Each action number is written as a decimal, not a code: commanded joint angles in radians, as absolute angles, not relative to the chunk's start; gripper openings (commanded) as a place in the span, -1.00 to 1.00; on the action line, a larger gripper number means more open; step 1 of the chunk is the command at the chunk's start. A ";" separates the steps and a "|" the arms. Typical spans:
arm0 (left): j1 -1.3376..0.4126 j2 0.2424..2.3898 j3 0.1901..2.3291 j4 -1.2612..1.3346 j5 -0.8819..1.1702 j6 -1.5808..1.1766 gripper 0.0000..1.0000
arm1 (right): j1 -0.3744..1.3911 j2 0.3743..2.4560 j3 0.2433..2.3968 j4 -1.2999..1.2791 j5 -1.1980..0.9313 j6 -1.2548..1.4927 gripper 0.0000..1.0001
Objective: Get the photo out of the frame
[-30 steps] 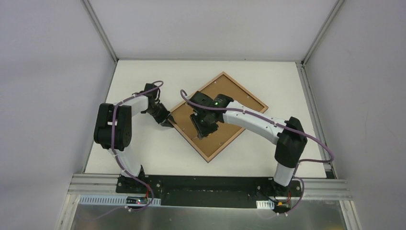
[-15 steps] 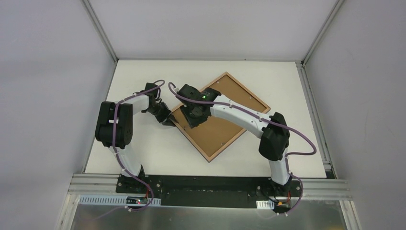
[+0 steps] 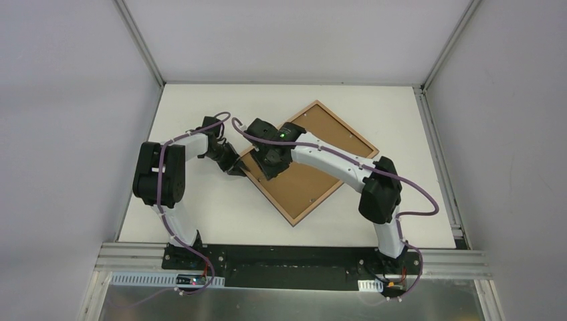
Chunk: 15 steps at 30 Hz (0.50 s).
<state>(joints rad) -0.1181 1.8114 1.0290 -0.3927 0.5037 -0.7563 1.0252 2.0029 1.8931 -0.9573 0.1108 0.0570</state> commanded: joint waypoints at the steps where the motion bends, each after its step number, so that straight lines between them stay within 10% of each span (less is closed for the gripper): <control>1: -0.132 1.824 0.980 -0.375 0.465 -0.734 -1.00 | 1.038 2.025 1.950 -1.011 0.089 -0.015 -1.00; 15: -0.132 1.827 0.982 -0.370 0.442 -0.741 -1.00 | 1.103 2.001 1.847 -1.113 0.138 -0.082 -1.00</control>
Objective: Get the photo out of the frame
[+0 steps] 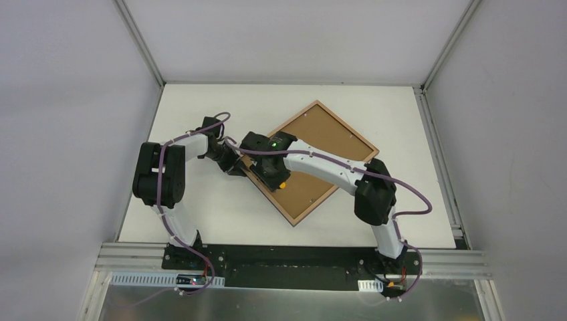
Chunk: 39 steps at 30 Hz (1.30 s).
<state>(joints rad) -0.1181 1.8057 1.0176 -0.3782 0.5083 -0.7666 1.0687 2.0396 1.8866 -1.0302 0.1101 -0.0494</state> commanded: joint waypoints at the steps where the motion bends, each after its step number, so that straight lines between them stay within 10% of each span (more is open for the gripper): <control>1: -0.131 1.828 0.983 -0.370 0.440 -0.742 -1.00 | 1.107 1.998 1.844 -1.123 0.144 -0.080 -1.00; 22: -0.131 1.832 0.984 -0.371 0.471 -0.745 -1.00 | 1.051 1.838 1.769 -1.113 0.100 0.036 -1.00; 31: -0.132 1.652 1.036 -0.372 0.600 -0.654 0.27 | 0.865 1.693 1.605 -0.956 -0.256 0.149 -1.00; 39: -0.231 1.392 0.987 -0.226 0.797 -0.482 0.35 | 0.709 1.575 1.346 -0.787 -0.692 0.209 -1.00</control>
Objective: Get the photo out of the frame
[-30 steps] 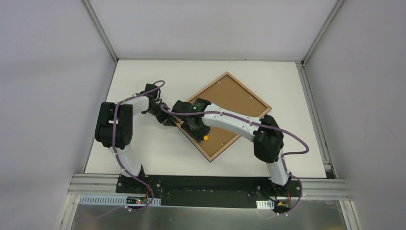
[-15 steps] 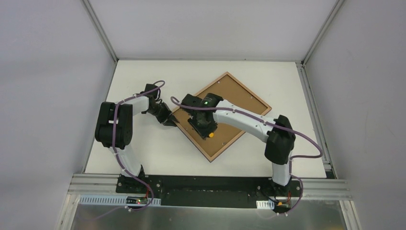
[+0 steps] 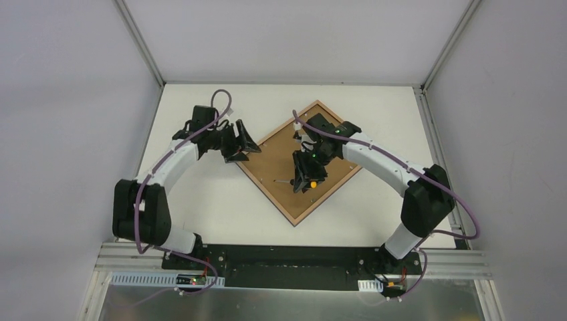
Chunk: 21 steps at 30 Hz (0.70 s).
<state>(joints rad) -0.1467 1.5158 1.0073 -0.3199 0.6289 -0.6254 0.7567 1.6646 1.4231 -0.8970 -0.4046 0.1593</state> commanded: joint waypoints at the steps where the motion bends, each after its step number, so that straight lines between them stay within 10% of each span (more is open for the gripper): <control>1: -0.275 1.373 0.990 -0.224 0.827 -0.454 0.35 | 0.701 1.563 1.319 -0.763 -0.741 0.217 -1.00; 21: -0.501 1.247 0.873 -0.098 1.258 -0.426 0.31 | 0.696 1.515 1.144 -0.507 -1.237 0.354 -1.00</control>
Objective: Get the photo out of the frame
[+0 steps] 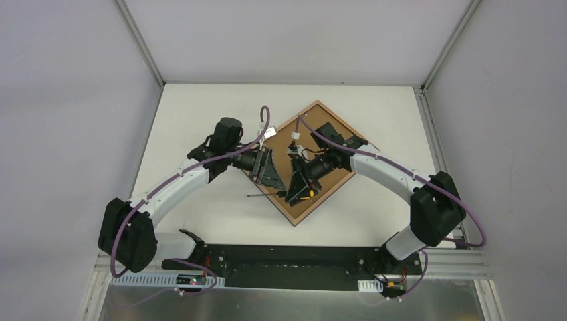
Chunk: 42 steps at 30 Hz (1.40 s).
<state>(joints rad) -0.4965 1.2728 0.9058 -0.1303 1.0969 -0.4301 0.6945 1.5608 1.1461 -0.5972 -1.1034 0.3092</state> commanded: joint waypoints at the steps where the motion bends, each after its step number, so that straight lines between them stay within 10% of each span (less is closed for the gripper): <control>1: -0.502 1.245 0.868 -0.098 1.273 -0.427 0.30 | 0.697 1.516 1.142 -0.483 -1.249 0.381 -1.00; 8: -0.505 1.256 0.862 -0.099 1.305 -0.409 0.24 | 0.696 1.557 1.167 -0.353 -1.337 0.493 -1.00; 14: -0.508 1.255 0.864 -0.102 1.287 -0.381 -0.75 | 0.684 1.586 1.202 -0.355 -1.331 0.492 -1.00; 21: -0.508 1.276 0.879 -0.103 1.326 -0.403 -0.83 | 0.659 1.576 1.159 -0.259 -1.284 0.570 -1.00; 27: -0.493 1.235 0.890 -0.095 1.178 -0.380 -1.00 | 0.636 1.508 1.095 -0.197 -1.060 0.724 0.16; 34: -0.460 1.212 0.854 0.087 1.121 -0.477 -1.00 | 0.556 1.452 0.958 0.005 -1.083 0.921 0.50; 42: -0.457 1.241 0.868 0.112 1.124 -0.495 -1.00 | 0.547 1.490 0.959 0.160 -1.096 1.035 0.41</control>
<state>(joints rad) -0.4629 1.2472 0.8532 0.0387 1.1126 -0.4789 0.5449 1.4803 0.9207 0.0589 -1.0821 0.9672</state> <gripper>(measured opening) 0.217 0.734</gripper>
